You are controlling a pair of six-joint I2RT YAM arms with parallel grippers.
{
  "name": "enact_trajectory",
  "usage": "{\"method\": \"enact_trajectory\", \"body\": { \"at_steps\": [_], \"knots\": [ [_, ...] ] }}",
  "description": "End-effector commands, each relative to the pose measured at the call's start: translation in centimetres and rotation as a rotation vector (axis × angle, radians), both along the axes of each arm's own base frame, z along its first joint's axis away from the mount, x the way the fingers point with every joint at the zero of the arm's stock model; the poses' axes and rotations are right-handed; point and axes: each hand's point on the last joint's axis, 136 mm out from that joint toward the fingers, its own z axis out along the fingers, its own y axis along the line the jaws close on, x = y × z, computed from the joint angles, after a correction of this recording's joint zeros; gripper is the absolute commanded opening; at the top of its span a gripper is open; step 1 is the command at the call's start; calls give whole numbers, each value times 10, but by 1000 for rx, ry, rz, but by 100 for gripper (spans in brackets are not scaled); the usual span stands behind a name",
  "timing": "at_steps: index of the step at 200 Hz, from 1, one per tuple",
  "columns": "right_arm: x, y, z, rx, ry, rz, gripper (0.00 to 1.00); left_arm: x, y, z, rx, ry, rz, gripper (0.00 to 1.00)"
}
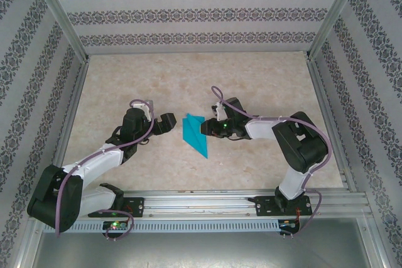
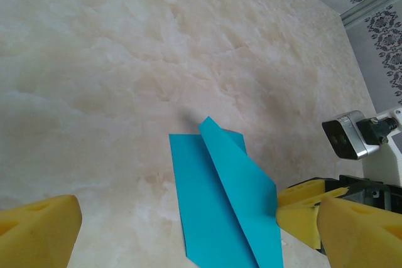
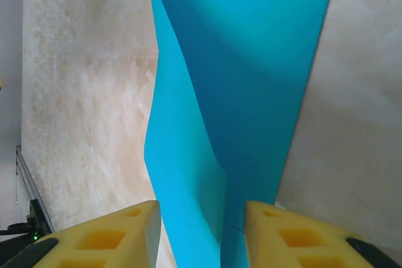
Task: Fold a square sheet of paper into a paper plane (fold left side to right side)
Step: Turn over the paper at the center of the table.
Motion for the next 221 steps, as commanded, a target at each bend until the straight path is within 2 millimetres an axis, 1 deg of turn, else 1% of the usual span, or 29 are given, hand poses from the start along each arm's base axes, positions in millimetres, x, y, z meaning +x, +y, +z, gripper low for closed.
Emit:
{"method": "enact_trajectory", "body": {
  "at_steps": [1,25,40,60,73,84,105,125,137,150,161,172,198,221],
  "knots": [
    [3,11,7,36,-35,41,36,3,2,12,-17,-42,3,97],
    [3,13,7,48,-33,45,28,4,2,14,-22,-43,0,97],
    [4,14,9,55,-39,46,19,4,0,17,-33,-45,-7,97],
    [6,12,18,66,-65,41,7,5,-3,25,-58,-54,-21,97],
    [7,9,27,76,-88,36,3,6,-5,31,-78,-59,-31,98],
    [8,6,38,87,-117,31,0,7,-9,39,-101,-68,-48,97],
    [10,-6,63,116,-188,16,0,7,-22,62,-168,-98,-122,97],
    [11,-20,97,178,-271,-4,0,4,-40,87,-255,-124,-225,93],
    [10,-30,119,229,-323,-13,0,2,-51,101,-307,-130,-295,88],
    [7,-39,143,292,-374,-9,0,-1,-64,119,-371,-150,-382,79],
    [2,-44,159,346,-403,12,0,-3,-73,132,-427,-171,-440,74],
    [-2,-47,171,395,-409,37,0,-5,-80,142,-472,-190,-484,70],
    [-11,-45,197,501,-418,89,0,-10,-98,153,-523,-199,-576,64],
    [-12,-43,211,547,-423,88,0,-13,-113,156,-554,-208,-627,61]
  ]
}}
